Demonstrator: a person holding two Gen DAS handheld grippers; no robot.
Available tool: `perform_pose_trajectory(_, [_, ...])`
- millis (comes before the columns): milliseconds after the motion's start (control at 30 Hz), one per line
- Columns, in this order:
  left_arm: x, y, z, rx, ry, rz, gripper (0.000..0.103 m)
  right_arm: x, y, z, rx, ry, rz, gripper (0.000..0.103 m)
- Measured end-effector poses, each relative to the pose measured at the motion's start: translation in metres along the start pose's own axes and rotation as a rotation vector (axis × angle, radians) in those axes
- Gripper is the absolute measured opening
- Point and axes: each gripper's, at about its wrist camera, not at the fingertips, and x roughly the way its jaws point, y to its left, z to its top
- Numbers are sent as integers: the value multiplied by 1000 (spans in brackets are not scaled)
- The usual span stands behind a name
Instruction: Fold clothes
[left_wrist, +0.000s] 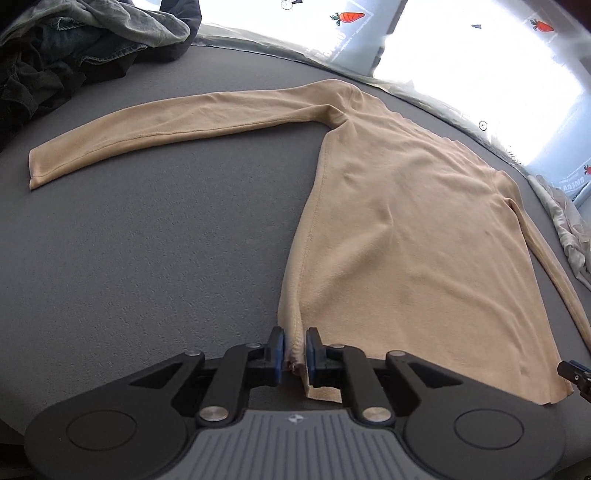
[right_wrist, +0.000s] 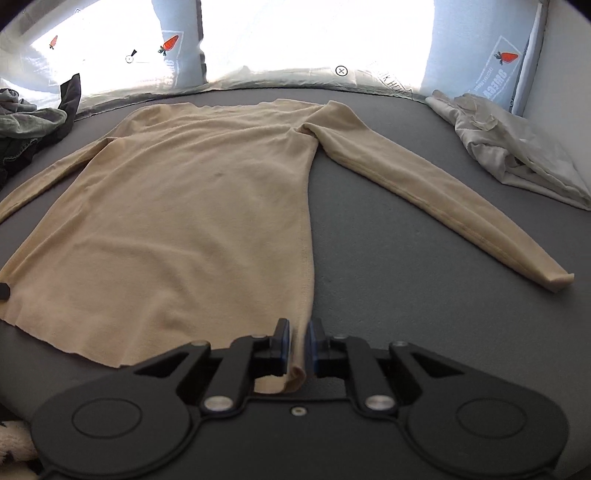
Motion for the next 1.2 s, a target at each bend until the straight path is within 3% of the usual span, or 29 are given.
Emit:
perform_pose_trajectory(100, [-18,21,11,-70,-92,16,45,-1,0,19,29,-69,-14,60])
perform_pose_trajectory(133, [-23,29,16,-101,-116,36,55,3,2,26,33,-85,-16,66])
perform_pose_trajectory(167, [-27,38,22,-133,-140,58,65,9,5,33,34,-96,-20,82])
perform_pose_trajectory(200, [-29,49,27,-175,-152,86,68,16,10,39,33,-99,-17,90])
perform_pose_trajectory(367, [-32,100,49,-335,-166,210,71,50,41,62,55,-86,43,102])
perform_pose_trajectory(633, [-14,162,76,-445,-192,290,79,99,74,74,45,-68,5,103])
perform_pose_trajectory(767, [1,178,96,-442,-208,308,82,116,77,72,112,-75,-60,103])
perform_pose_trajectory(933, [19,198,116,-409,-187,326,89,117,76,61,129,-150,-70,103])
perform_pose_trajectory(1200, [46,197,133,-353,-162,401,99,116,77,63,128,-153,-71,103])
